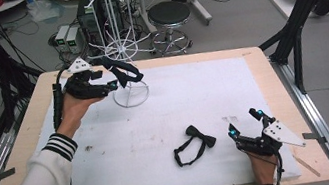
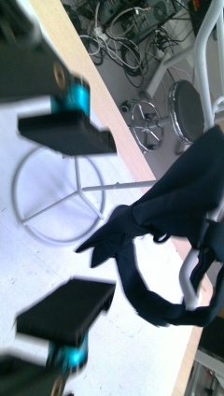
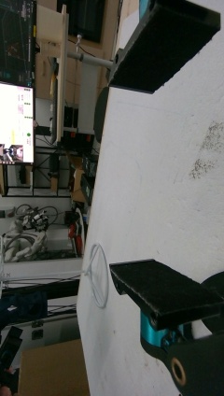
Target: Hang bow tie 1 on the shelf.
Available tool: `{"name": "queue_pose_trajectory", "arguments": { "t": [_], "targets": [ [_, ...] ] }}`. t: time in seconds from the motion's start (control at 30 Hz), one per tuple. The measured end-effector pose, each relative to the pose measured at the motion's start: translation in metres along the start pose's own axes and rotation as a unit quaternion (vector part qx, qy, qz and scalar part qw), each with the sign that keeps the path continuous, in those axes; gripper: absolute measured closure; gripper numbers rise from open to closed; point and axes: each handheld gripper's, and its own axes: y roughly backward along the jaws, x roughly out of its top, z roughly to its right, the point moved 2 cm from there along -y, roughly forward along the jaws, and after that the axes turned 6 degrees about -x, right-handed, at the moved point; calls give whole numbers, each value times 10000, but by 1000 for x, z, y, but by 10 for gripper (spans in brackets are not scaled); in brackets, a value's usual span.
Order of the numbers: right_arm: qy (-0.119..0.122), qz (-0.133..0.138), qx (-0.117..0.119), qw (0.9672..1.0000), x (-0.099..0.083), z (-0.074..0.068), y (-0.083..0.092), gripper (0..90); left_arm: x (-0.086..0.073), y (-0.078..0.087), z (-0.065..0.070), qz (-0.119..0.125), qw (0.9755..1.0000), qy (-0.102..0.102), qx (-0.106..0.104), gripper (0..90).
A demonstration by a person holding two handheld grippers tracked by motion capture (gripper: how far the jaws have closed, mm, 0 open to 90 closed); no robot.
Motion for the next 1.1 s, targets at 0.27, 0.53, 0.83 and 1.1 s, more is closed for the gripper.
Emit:
{"name": "queue_pose_trajectory", "arguments": {
  "t": [0.27,0.53,0.83,1.1],
  "targets": [
    [-49,-11,0,10000,0,0,1,93,-12,18,6,375,9987,-144,-314,164],
    [-50,-15,-7,10000,0,0,1,93,-33,43,15,1015,9932,-329,-470,161],
    [-26,-2,-9,10000,0,0,0,93,-65,69,29,1510,9863,-287,-593,160],
    [-12,-6,-9,10000,0,0,0,93,-95,84,38,1761,9830,-255,-443,160]
  ]
}}
